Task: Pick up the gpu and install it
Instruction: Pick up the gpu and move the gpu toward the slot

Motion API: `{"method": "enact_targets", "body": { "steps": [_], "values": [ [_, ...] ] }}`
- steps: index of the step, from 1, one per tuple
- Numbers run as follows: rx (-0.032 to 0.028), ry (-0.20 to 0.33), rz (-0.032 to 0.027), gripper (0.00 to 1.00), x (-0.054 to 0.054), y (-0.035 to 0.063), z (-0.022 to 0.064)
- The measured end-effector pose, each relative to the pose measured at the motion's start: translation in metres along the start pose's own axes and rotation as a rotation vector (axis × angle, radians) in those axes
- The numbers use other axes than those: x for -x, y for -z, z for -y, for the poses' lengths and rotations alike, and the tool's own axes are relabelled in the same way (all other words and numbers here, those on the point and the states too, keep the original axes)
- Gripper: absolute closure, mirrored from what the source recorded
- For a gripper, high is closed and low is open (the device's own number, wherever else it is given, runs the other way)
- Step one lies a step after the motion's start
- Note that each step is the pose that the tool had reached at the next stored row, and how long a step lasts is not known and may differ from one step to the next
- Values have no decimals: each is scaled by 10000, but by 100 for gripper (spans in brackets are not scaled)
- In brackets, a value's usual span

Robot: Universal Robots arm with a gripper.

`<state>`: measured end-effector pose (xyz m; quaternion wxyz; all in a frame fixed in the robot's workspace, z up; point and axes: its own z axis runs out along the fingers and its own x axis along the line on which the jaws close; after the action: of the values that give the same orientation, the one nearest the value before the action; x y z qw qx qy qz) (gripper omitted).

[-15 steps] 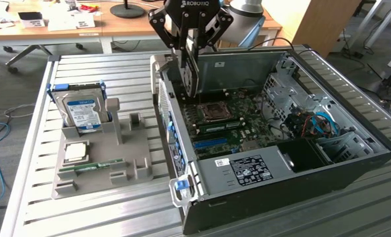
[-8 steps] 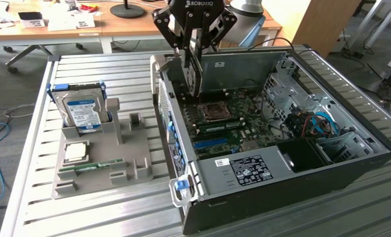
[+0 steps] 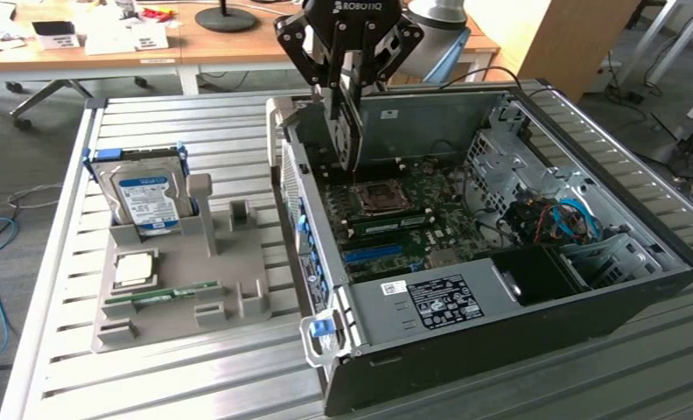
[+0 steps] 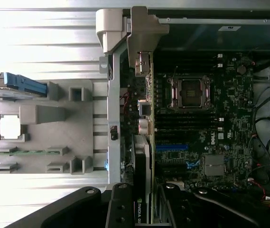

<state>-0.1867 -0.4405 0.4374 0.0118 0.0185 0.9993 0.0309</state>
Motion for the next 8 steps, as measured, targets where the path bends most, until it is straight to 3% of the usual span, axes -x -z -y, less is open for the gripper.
{"method": "enact_targets", "body": {
  "steps": [8],
  "values": [
    [0, 0, 0, 73, 1, 0, 0]
  ]
}}
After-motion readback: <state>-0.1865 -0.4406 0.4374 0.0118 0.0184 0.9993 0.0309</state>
